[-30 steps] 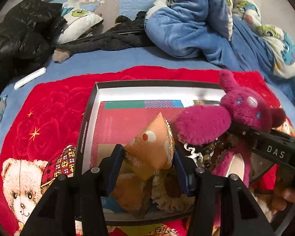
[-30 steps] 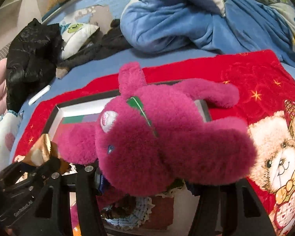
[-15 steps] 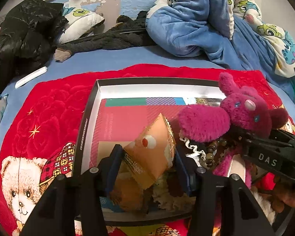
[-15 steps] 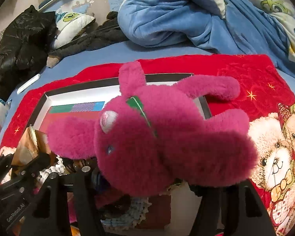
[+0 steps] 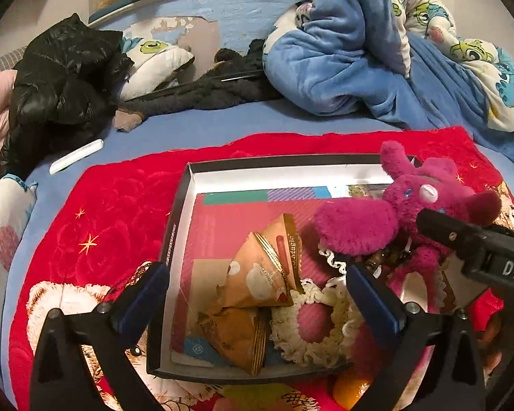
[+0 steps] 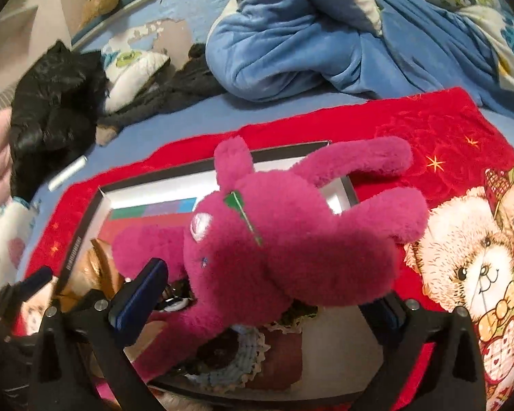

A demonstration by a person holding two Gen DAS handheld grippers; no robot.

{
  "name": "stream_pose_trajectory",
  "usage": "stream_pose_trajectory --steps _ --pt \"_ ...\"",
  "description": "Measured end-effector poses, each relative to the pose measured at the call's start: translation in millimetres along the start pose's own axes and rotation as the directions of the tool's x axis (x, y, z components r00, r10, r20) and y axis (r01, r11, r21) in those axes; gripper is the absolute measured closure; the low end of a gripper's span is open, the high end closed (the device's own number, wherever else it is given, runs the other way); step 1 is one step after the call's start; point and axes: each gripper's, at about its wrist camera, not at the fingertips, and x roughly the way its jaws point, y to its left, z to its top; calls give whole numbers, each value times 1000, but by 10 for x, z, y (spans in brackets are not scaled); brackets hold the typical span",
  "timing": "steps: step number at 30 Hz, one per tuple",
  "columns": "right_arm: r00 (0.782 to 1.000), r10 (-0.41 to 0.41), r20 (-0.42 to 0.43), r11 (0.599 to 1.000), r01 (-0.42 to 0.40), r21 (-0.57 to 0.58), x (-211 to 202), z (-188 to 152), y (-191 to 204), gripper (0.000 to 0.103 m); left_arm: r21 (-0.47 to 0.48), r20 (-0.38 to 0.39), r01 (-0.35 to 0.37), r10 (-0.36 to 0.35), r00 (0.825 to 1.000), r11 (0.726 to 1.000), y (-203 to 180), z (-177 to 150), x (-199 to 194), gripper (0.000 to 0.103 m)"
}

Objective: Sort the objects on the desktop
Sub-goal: 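Lower the pink bunny into the black box and open the right gripper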

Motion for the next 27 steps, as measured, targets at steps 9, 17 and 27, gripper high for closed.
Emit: stream_pose_trajectory --steps 9,17,27 --pt "996 69 63 997 -70 20 -257 1 -31 0 14 60 21 -22 998 1000 14 -4 -217 0" --pt "988 88 124 996 -88 -7 -582 38 69 0 -38 123 49 -44 991 998 174 101 -526 0" --pt "976 146 159 989 -142 -38 -1352 84 244 0 -48 183 49 -40 982 998 223 61 -1543 0"
